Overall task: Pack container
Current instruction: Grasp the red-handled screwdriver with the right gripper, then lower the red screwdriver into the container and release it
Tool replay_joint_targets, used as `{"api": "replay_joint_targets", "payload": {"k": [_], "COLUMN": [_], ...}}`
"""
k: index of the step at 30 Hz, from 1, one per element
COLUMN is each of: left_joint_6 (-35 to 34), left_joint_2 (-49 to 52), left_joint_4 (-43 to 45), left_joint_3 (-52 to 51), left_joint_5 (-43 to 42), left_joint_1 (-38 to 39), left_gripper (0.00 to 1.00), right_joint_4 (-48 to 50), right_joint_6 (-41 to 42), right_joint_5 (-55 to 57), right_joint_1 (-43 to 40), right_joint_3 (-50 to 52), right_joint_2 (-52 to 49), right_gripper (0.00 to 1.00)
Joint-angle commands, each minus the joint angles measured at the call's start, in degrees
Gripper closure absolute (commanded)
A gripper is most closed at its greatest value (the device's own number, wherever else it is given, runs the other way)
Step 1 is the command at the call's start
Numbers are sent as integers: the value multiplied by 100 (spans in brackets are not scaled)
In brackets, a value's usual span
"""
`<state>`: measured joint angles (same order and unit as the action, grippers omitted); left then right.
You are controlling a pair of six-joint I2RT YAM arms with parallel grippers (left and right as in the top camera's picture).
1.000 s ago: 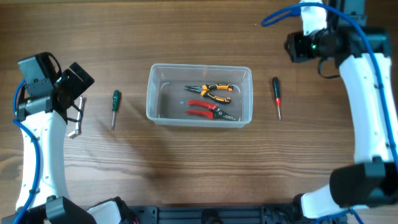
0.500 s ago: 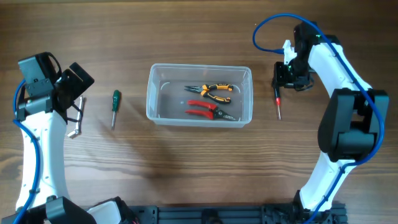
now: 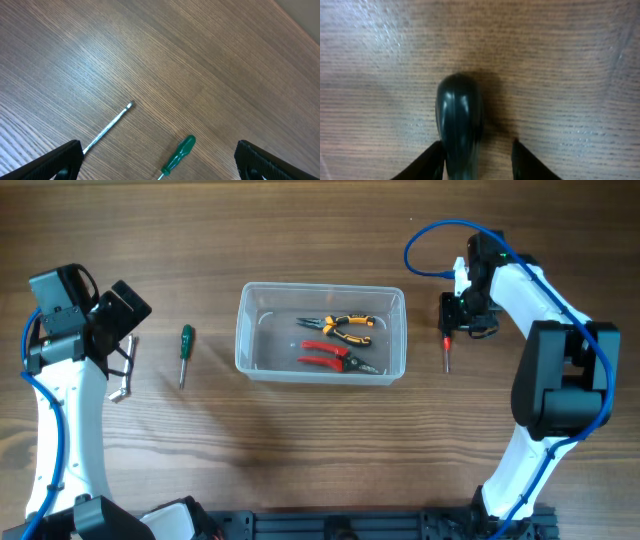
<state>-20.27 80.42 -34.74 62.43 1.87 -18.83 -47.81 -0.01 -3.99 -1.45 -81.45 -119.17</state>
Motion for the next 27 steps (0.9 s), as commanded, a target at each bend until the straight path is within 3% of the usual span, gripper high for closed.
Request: {"api": "replay_joint_targets", "payload": {"k": [1, 3, 6, 10, 15, 20, 22, 27], "left_joint_6": [48, 48, 48, 48, 50, 50, 48, 48], "left_joint_2": [0, 0, 0, 0, 0, 0, 0, 0], "left_joint_4": [17, 17, 17, 17, 17, 15, 17, 17], "left_joint_3": [129, 129, 129, 129, 129, 129, 129, 129], "left_joint_5": [57, 57, 57, 59, 57, 57, 57, 57], "left_joint_1": [-31, -31, -31, -31, -31, -31, -31, -31], "left_gripper": [0, 0, 0, 0, 0, 0, 0, 0], "right_joint_4": [72, 133, 195, -245, -1447, -1189, -986, -946], "right_joint_6": [2, 2, 4, 17, -470, -828, -1464, -4546], "right_joint_5": [15, 13, 13, 15, -949, -1134, -1156, -1158], "right_joint_1": [-24, -24, -24, -24, 109, 999, 1679, 3429], "right_joint_3": [203, 203, 201, -116, -1751, -2612, -2612, -2175], "right_joint_2": [-140, -138, -138, -39, 815, 1943, 2190, 2006], "right_gripper": [65, 83, 96, 96, 96, 96, 96, 96]}}
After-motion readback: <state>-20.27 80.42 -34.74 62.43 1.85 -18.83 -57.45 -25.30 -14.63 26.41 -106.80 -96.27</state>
